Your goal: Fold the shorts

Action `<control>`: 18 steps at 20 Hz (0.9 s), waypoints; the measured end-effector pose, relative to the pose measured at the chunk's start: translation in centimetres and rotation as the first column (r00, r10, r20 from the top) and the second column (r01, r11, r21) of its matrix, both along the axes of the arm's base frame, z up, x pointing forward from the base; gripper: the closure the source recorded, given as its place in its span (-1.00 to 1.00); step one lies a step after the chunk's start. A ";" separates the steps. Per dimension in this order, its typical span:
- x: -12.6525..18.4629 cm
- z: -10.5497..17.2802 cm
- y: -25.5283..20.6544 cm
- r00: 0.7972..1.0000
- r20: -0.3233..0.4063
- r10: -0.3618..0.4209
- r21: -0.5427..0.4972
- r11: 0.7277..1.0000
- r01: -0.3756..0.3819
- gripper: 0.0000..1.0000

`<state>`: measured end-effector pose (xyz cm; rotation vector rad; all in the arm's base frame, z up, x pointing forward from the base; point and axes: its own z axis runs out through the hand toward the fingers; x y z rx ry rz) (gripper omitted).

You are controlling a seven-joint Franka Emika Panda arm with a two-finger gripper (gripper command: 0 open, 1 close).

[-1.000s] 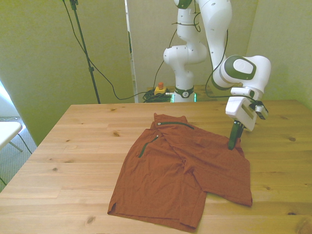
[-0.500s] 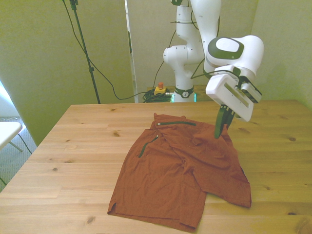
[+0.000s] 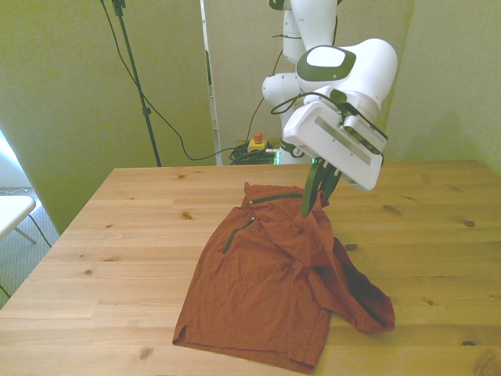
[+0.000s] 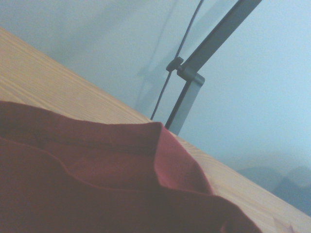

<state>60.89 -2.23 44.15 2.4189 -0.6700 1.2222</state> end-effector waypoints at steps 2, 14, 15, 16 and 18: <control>1.1 0.5 -1.5 1.000 0.008 -0.014 -0.007 1.000 0.014 1.00; 5.2 -0.4 -13.1 0.985 0.007 -0.173 -0.017 0.985 0.173 -1.00; 5.4 -0.5 -14.2 0.982 0.004 -0.189 -0.009 0.982 0.189 -1.00; 5.5 -0.5 -15.2 0.979 0.002 -0.204 -0.003 0.979 0.204 -1.00; 5.8 -0.4 -16.7 0.975 0.004 -0.221 0.006 0.975 0.221 -1.00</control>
